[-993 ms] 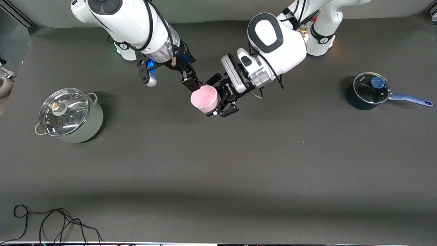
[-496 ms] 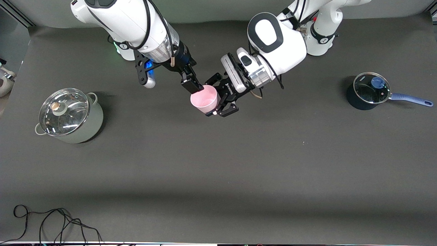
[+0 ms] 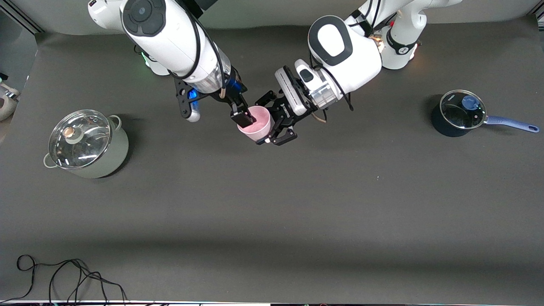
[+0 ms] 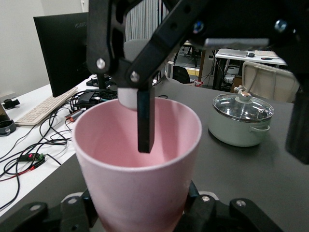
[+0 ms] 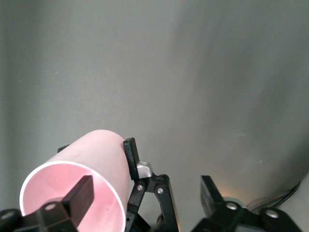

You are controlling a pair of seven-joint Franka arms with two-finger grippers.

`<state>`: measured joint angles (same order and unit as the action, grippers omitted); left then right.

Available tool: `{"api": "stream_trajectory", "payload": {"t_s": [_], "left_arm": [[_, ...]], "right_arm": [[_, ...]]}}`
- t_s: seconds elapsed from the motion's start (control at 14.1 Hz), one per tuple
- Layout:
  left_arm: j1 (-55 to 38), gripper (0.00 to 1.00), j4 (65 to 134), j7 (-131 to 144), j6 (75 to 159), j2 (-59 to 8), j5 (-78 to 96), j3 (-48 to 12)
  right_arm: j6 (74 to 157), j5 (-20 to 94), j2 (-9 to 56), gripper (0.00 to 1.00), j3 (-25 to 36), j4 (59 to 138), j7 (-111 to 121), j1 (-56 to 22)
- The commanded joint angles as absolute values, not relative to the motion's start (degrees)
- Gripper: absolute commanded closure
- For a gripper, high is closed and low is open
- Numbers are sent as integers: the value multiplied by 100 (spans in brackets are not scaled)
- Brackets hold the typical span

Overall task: Transfer pink cup from left to right arm
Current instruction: 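Close the right gripper on the cup's rim beside the left gripper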

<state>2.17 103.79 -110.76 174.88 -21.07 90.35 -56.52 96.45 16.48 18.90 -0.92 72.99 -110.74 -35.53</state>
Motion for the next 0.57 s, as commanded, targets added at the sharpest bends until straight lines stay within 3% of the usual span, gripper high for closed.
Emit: {"api": "stream_trajectory", "payload": {"t_s": [0.0,0.07,0.43,0.5], "left_arm": [[202,62,10354,-11030,17517,-2057,9141,-5651],[202,62,10354,-11030,17517,-2057,9141,-5651],[220,61,10371,-11030,17517,-2057,9141,-5651],[220,57,10380,-11030,17517,-2057,9141,-5651]], "right_arm": [[9615,1494,2004,90,-53,7031,-11241,-3630],[9615,1485,2004,100,-53,7023,-11215,-3630],[9650,1485,2004,100,-53,7022,-11101,-3621],[9650,1485,2004,100,-53,7022,-11022,-3621]]}}
